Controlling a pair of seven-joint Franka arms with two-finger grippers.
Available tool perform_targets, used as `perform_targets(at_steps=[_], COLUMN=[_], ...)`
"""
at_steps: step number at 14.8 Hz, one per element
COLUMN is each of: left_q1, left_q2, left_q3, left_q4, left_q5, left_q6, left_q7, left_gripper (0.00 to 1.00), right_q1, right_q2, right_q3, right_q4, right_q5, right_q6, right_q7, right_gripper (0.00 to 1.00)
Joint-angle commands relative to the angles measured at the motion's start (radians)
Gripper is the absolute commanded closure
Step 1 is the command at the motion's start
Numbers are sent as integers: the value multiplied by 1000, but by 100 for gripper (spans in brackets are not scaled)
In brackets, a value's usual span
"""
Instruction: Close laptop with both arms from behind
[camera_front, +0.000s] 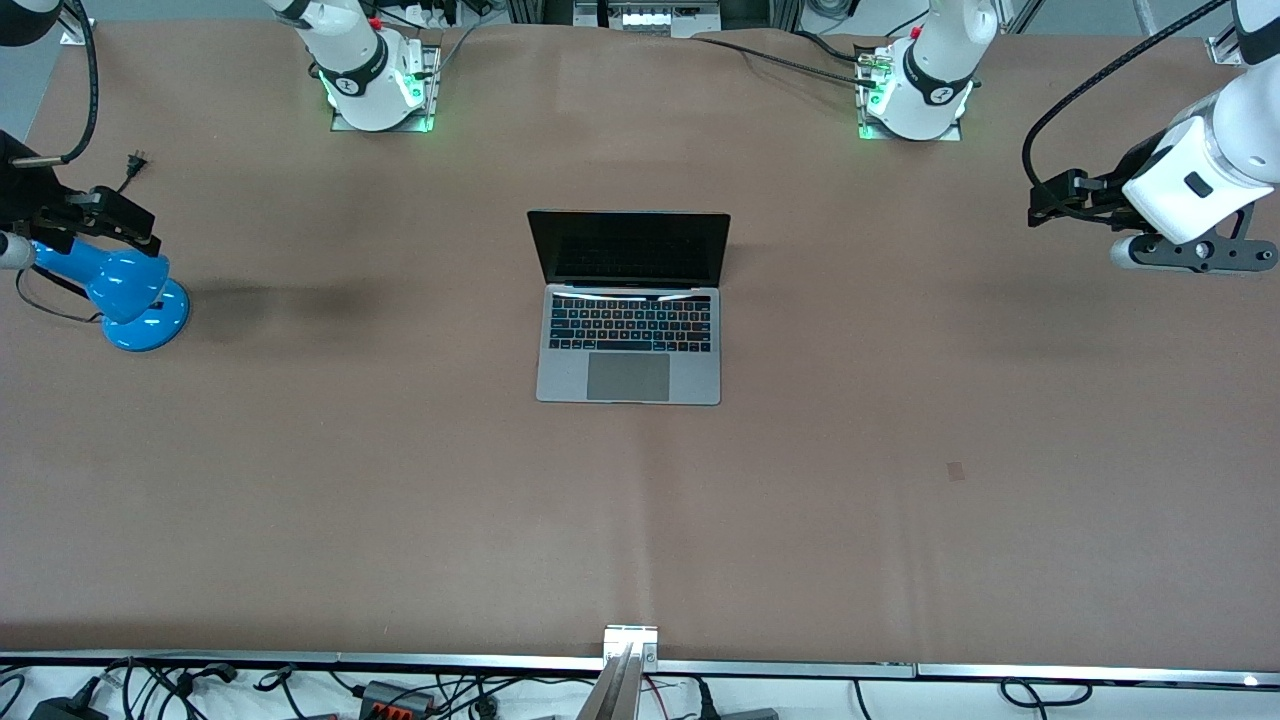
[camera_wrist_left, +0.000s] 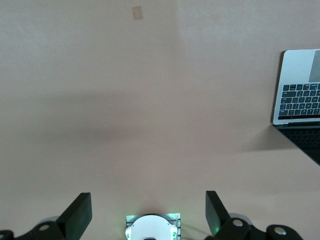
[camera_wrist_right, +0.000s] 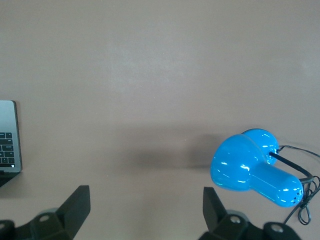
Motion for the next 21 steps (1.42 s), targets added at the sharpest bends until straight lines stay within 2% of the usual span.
perform_targets(at_steps=[1,10,11,14,18,20,21], left_q1=[5,7,5,8,33,36,36], left_q2=[6,6,6,-2,-14,-14,-14], left_q3=[-3,-1,-1,-1,-3,-3,-3], left_q4=[11,11,10,-12,-39,-41,-39], left_q5=[11,12,12,12,11,11,11], left_q6=[1,1,7,90,94,96,96], left_q7=[-5,-5,-3,0,1,3,3], left_gripper=[0,0,0,0,0,0,0], right_q1=[-4,-5,-5,-4,-2,1,2], right_q2=[-31,-34,-34,-31,-30,-30,-30], right_q3=[-1,-1,-1,-1,1,1,2], right_q4=[-29,-39,-39,-39,-39,-37,-37], right_q5=[19,20,19,19,19,19,19], right_q6=[1,1,1,-3,-6,-16,-27], right_q7=[-3,3,8,10,10,10,10], right_gripper=[0,0,14,41,84,98,100])
